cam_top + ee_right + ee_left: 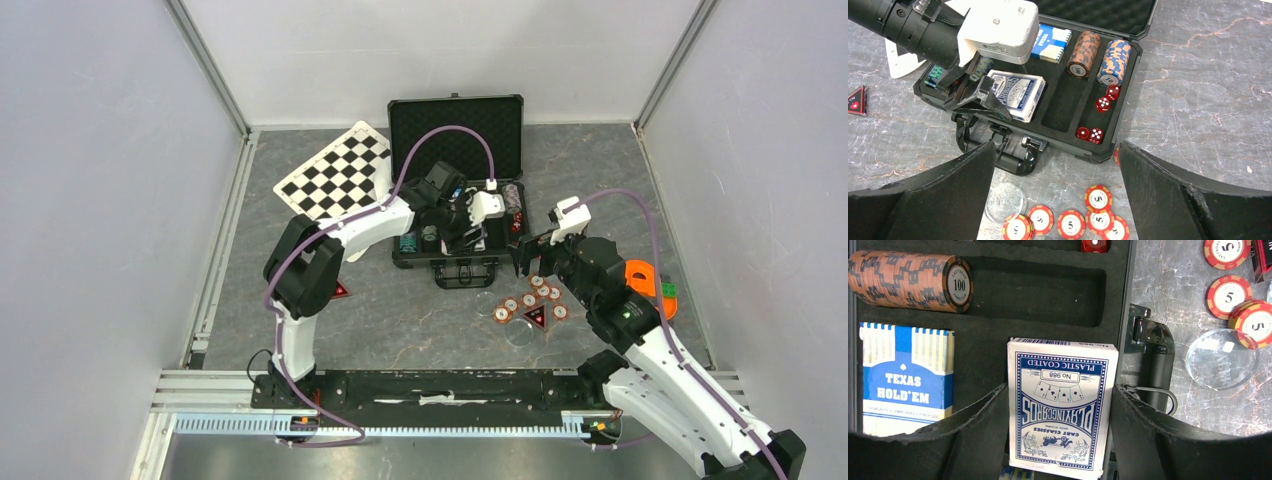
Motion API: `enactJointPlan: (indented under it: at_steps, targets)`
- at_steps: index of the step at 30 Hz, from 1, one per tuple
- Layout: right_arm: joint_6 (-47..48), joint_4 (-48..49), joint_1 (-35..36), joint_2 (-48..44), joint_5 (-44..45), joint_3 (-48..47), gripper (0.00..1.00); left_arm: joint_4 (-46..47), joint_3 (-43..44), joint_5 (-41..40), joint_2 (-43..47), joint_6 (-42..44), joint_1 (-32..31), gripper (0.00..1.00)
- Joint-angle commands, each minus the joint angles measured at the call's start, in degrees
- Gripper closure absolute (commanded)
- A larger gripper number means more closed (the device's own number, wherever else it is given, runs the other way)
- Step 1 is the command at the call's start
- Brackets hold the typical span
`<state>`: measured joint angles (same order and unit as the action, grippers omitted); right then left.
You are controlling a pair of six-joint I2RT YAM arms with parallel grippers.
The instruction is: Pack up texas hold em set
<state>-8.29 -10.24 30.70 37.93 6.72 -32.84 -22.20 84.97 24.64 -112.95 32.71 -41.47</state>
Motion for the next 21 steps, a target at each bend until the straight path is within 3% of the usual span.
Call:
enactJointPlan:
  at_steps: [1,9,15,21]
  targets:
    - [0.0,0.6,0.0,-0.3,0.6,-1.8,0.02,0.6,3.6,1.7,-2.5,4.1,0.7,0.65]
    - [0.1,0.8,0.0,1.1,0.4,-1.9,0.02,5.3,2.3,4.3,-1.4,1.8,1.9,0.65]
    - [0.2,1.1,-0.1,1.6,0.3,-1.7,0.02,14.1,-2.5,5.7,1.0,-0.8,3.0,0.65]
    - [0.0,1.2,0.0,1.6,0.5,-1.0,0.02,12.9,-3.8,4.9,1.1,0.4,3.2,0.65]
